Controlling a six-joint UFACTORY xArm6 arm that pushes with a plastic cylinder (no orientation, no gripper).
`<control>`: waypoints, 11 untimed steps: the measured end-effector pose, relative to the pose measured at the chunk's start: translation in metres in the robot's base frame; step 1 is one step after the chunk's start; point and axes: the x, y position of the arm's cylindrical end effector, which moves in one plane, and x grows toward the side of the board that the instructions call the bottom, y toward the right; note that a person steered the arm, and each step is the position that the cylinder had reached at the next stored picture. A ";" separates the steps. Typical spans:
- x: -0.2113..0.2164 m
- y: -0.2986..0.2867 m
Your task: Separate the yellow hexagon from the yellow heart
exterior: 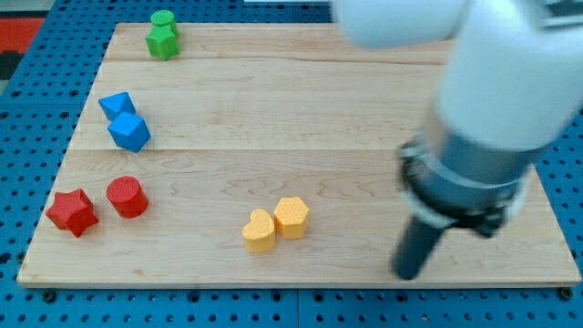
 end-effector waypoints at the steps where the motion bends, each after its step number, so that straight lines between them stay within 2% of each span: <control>1: -0.062 -0.051; 2: -0.095 -0.085; 3: -0.076 0.008; 4: -0.021 0.011; 5: -0.023 -0.075; 6: -0.087 -0.145; 7: -0.113 -0.158; 8: -0.110 -0.084; 9: -0.149 -0.072; 10: -0.159 -0.182; 11: -0.140 -0.105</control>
